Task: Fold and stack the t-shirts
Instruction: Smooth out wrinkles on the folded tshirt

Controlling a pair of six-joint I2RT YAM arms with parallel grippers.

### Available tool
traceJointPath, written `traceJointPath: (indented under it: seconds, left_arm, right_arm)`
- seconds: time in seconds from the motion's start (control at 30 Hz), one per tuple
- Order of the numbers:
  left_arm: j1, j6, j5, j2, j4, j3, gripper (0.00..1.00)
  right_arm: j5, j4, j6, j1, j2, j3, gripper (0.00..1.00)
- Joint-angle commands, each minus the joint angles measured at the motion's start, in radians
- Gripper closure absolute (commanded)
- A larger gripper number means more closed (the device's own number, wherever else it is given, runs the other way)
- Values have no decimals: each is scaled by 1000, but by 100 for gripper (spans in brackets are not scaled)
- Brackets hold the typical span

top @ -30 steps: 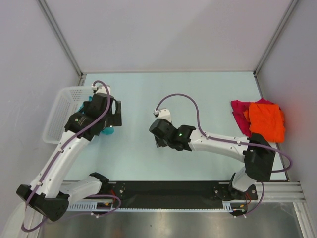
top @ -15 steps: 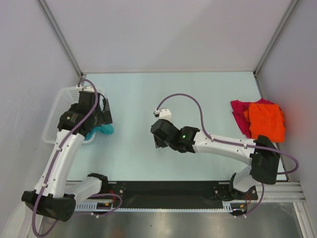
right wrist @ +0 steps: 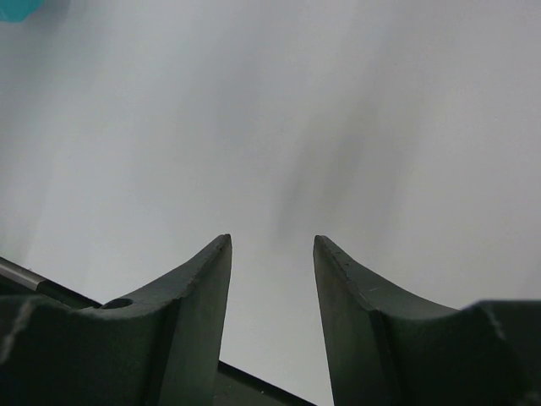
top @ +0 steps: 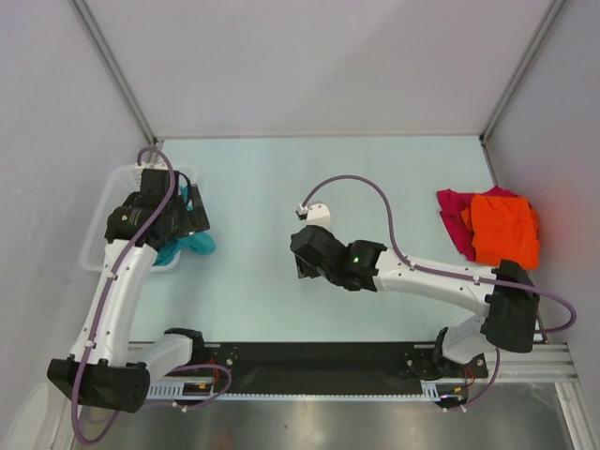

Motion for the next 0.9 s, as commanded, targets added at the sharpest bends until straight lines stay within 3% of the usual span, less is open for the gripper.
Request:
traceJointPath:
  seconds: [0.0, 0.3, 0.53, 0.87]
  left_arm:
    - [9, 24, -43, 10, -16, 71, 1]
    - [18, 15, -86, 62, -24, 119, 0]
    - [44, -19, 64, 110, 76, -34, 1]
    - [43, 47, 92, 82, 91, 25, 1]
  right_arm:
    - [28, 12, -18, -7, -29, 0, 50]
    - [-98, 75, -38, -131, -59, 1, 50]
    - [-58, 9, 8, -151, -61, 14, 50]
    - [31, -114, 28, -172, 16, 144, 50]
